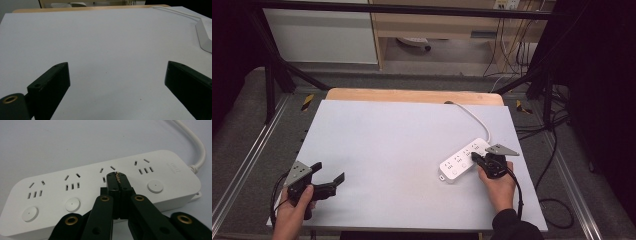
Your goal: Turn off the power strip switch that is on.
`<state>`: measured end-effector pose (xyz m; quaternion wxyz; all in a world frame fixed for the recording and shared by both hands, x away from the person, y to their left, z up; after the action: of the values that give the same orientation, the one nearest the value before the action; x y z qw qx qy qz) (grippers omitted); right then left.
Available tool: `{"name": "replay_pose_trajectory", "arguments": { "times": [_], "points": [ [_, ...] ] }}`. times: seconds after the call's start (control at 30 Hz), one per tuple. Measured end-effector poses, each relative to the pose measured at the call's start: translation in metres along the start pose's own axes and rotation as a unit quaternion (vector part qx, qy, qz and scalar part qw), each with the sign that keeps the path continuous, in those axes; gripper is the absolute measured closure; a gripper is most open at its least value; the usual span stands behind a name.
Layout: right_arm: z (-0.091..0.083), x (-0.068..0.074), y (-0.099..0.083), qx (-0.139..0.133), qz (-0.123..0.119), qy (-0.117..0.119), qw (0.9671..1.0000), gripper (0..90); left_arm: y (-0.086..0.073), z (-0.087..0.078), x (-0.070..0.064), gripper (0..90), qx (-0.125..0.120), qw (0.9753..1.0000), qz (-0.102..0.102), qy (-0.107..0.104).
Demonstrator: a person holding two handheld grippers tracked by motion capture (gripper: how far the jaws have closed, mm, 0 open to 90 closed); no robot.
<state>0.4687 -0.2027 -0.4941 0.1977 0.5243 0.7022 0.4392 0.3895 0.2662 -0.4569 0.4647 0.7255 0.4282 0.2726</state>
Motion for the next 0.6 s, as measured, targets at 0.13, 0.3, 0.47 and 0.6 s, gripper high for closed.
{"name": "replay_pose_trajectory", "arguments": {
  "times": [0.13, 0.3, 0.47, 0.6],
  "points": [
    [0.0002, 0.0004, -0.0001, -0.001, -0.005, -0.002, 1.0000, 90.0, 0.0000, -0.0001, 0.0000, 6.1, 0.000, 1.0000, 0.000, 0.000],
    [0.0003, 0.0000, 0.0001, -0.003, -0.006, -0.001, 1.0000, 90.0, 0.0000, -0.0001, 0.0000, 6.1, 0.000, 1.0000, 0.000, 0.000],
    [0.0003, 0.0001, 0.0000, -0.004, -0.004, 0.000, 1.0000, 90.0, 0.0000, -0.0001, 0.0001, 6.1, 0.000, 1.0000, 0.000, 0.000],
    [0.0001, 0.0001, 0.0003, -0.004, -0.002, 0.001, 1.0000, 90.0, -0.0001, -0.0001, 0.0004, 6.2, 0.000, 1.0000, 0.000, 0.000]
  ]
}}
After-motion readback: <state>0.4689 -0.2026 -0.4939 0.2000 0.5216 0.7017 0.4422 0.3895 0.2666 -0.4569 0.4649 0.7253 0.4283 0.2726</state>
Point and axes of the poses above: each handheld gripper's, and its own axes: z roughly forward along the jaws, y roughly out of its top, x roughly to its left, the point moved 9 cm from there along z, roughly forward along the jaws, and after that the axes turned 6 degrees about z, right-handed, at the moved point
